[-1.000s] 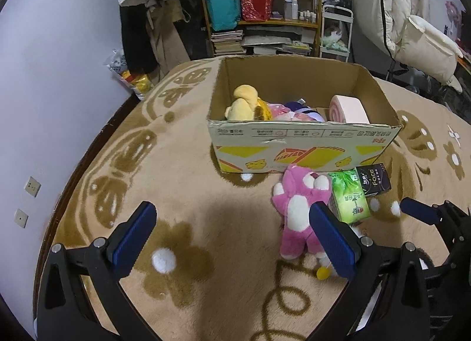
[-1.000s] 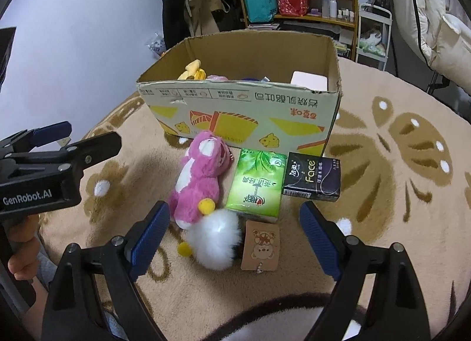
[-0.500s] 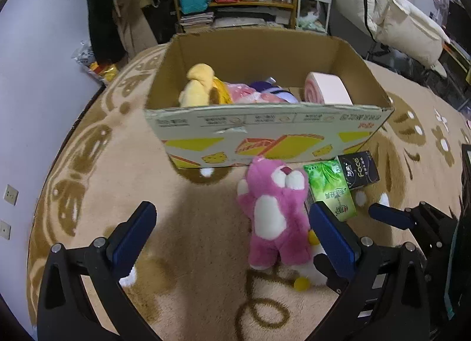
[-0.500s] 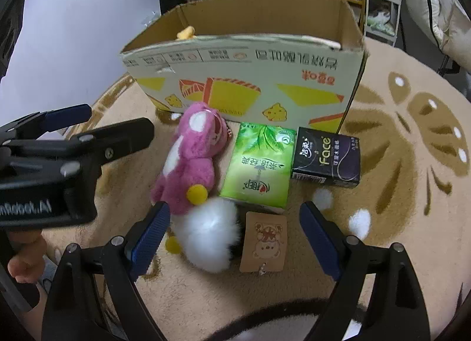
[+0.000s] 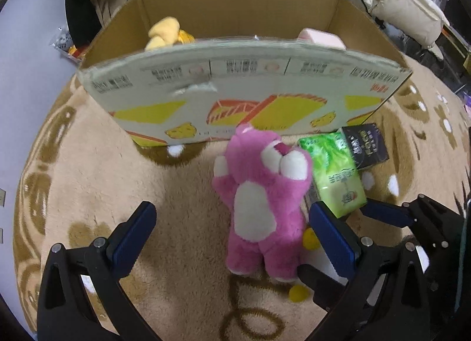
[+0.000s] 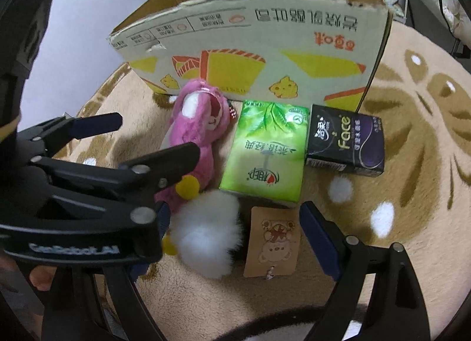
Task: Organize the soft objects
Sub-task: 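Lower the left tool onto the pink bear while the right tool lowers onto the white fluffy plush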
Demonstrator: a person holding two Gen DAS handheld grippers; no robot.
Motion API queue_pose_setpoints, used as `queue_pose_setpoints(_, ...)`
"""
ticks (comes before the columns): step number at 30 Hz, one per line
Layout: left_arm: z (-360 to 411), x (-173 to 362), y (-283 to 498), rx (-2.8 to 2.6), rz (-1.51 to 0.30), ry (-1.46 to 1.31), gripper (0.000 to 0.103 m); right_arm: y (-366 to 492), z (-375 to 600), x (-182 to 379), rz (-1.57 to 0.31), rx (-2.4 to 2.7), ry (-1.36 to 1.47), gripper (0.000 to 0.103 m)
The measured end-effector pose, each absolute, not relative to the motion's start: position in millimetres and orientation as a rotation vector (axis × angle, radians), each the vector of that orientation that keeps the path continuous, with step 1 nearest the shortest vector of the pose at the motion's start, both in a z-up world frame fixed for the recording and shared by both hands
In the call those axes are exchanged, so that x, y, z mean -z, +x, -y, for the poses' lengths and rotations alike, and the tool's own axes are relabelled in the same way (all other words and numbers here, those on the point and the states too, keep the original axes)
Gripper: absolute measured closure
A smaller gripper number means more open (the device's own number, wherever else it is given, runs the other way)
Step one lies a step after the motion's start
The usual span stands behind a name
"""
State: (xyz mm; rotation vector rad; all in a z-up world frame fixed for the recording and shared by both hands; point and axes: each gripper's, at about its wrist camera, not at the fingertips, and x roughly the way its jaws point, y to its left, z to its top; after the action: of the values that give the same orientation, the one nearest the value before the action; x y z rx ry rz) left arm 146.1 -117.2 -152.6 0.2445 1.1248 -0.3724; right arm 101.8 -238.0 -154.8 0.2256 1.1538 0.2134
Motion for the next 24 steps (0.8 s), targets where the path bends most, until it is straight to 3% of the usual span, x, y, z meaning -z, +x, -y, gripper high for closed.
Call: queue_pose_setpoints(24,100,192,165,0.363,-1.212,0.22,0.0,106,230,170,-1.228,-0.218,0.199,0.014)
